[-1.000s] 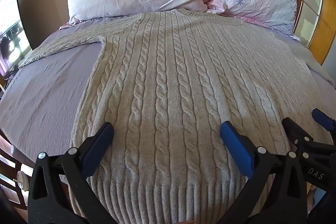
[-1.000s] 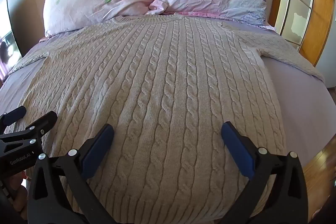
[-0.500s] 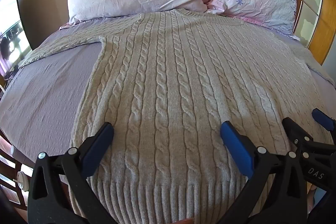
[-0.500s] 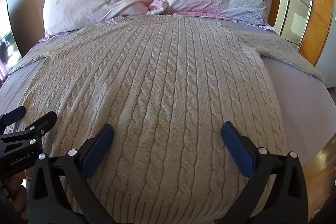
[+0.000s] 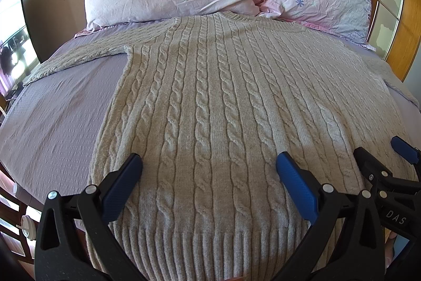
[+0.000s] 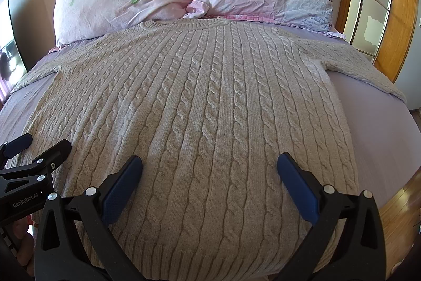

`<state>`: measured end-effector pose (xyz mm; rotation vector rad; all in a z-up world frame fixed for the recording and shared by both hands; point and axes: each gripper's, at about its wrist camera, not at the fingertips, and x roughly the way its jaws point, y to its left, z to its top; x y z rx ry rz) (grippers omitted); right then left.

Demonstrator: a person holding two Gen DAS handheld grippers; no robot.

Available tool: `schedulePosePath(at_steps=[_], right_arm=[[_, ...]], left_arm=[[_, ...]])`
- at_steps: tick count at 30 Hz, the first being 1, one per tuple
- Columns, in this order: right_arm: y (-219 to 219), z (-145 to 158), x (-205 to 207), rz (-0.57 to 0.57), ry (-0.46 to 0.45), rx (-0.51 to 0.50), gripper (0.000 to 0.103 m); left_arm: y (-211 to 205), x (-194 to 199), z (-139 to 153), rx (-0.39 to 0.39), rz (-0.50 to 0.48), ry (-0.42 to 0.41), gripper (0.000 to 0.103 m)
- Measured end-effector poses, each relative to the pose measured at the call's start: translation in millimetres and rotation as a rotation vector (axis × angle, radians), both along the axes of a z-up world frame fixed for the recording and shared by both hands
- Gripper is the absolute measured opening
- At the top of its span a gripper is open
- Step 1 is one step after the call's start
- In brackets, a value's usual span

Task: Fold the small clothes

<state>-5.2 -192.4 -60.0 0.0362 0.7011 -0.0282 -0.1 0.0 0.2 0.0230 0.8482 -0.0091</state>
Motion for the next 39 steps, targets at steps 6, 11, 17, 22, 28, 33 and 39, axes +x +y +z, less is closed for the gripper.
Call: schedulePosePath(at_steps=[6,11,17,22,28,33,39], right_arm=[[-0.1,0.2,0.3,0.0,0.0,0.0,0.102],[0.0,0.1,0.5,0.0,0.001,0.0,0.102],[0.1,-0.1,0.7,0.0,0.002,0.0,0.102],[0.3,-0.4,0.7,0.0,0.002,0.0,0.102],[0.5,-0.4,1.0,0.0,0.003,0.0,0.102],[0.3,1.5,2.1,0.0,0.004,0.0,0.102],[0.2,-0.7,-0.1,-0.002,0.007,0.0,0.102]], left_arm=[[0.0,0.0,0.0,0.0,0.0,-0.001,0.101],[0.5,0.4,0.5,0.0,-0.002,0.0,0.101],[0.5,0.3,0.6,0.001,-0.002,-0.002,0.101],[0.5,-0.9,2.0,0.001,-0.002,-0.002,0.101],[0.4,-1.0,1.9,0.001,-0.003,-0.003,0.101],[0.6,-1.1,2.4,0.001,-0.002,-0.003,0.101],[0.4,-1.4,2.2,-0.001,-0.001,-0.011,0.101]])
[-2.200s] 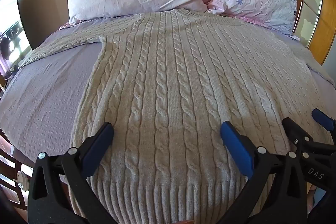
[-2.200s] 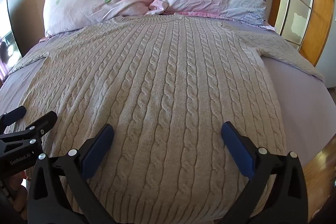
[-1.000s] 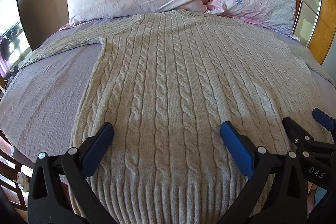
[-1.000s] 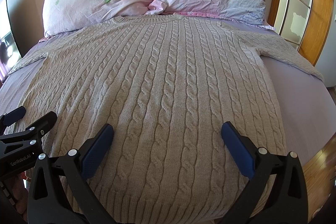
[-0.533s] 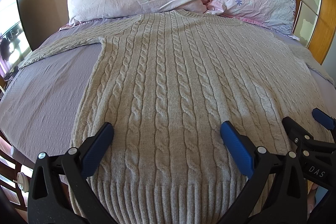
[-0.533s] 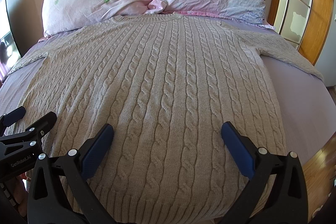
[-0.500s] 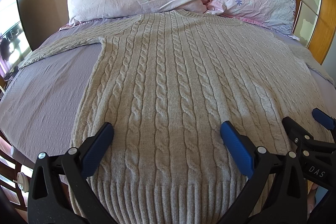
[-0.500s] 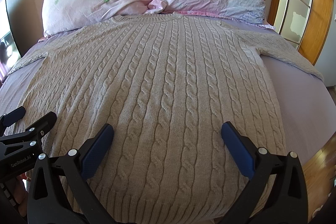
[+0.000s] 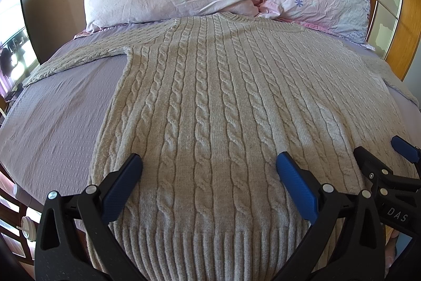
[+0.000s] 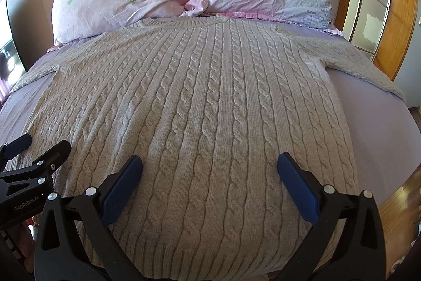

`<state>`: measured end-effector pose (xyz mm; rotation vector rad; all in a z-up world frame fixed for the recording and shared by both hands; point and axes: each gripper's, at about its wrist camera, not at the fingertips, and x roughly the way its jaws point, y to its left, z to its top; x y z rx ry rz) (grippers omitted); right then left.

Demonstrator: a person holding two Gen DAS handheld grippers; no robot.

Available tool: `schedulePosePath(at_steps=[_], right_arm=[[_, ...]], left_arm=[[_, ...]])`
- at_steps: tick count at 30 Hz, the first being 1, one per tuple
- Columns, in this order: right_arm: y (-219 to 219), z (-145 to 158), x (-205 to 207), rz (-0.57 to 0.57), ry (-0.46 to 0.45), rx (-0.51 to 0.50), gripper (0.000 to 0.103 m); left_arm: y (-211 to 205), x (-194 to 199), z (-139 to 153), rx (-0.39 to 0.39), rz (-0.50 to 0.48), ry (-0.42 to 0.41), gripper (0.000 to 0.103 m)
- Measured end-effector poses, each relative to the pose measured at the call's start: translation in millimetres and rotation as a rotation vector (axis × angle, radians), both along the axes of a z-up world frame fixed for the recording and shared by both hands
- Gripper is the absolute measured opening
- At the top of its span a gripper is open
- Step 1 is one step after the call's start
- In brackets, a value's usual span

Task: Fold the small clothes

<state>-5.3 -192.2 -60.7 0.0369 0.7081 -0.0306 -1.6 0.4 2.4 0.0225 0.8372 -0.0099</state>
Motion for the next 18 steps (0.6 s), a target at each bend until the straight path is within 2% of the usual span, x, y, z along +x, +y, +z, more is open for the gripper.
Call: schedulePosePath(at_steps=[18], right_arm=[[-0.7,0.1,0.4,-0.004,0.011,0.001,0.102]], left_arm=[[-1.4,-2.5,-0.7,0.0,-0.008,-0.002,0.101]])
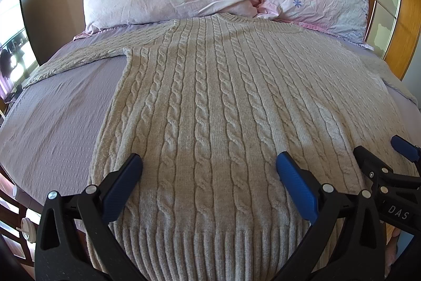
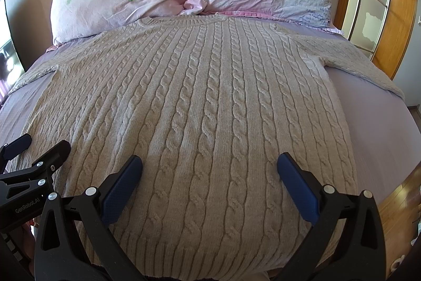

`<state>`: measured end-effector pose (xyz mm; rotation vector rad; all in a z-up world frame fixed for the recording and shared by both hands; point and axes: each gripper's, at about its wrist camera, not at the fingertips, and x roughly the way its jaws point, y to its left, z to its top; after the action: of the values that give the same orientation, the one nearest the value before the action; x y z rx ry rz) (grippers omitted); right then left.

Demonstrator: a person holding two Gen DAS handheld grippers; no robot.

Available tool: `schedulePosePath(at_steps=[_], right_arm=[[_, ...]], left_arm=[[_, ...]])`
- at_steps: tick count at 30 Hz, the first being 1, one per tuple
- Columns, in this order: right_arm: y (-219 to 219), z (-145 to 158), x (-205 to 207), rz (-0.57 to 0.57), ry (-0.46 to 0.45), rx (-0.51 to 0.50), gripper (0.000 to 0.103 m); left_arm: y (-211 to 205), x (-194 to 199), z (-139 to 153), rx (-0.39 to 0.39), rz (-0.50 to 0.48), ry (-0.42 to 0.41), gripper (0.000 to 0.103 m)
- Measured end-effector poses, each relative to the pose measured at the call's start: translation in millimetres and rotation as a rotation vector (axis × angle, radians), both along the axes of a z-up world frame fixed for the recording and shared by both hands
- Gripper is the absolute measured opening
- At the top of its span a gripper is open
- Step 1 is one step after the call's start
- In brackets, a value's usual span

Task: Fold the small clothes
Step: 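Grasp a sweater sleeve with the right gripper and fold it across the body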

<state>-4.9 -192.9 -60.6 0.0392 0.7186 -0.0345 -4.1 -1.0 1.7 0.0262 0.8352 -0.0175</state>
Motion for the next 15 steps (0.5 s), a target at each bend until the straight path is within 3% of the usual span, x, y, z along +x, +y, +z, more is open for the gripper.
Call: schedulePosePath(at_steps=[5,9,12,15], right_arm=[[-2,0,0,0.018,-0.003,-0.002,0.102],[-13,3,4,0.117,-0.023,0.019,0.102],[-66,23,1,0.091,-0.092,0.184,0.102],[-157,53,4,-0.11,-0.19,0.306,0.102]], left_arm=[[0,3,-1,0.002,-0.003,0.018,0.101],[0,8,0,0.013,-0.025,0.043,0.101],[0,10,2,0.027,-0.056,0.052,0.101],[4,17,7,-0.002,-0.102,0.062,0.101]])
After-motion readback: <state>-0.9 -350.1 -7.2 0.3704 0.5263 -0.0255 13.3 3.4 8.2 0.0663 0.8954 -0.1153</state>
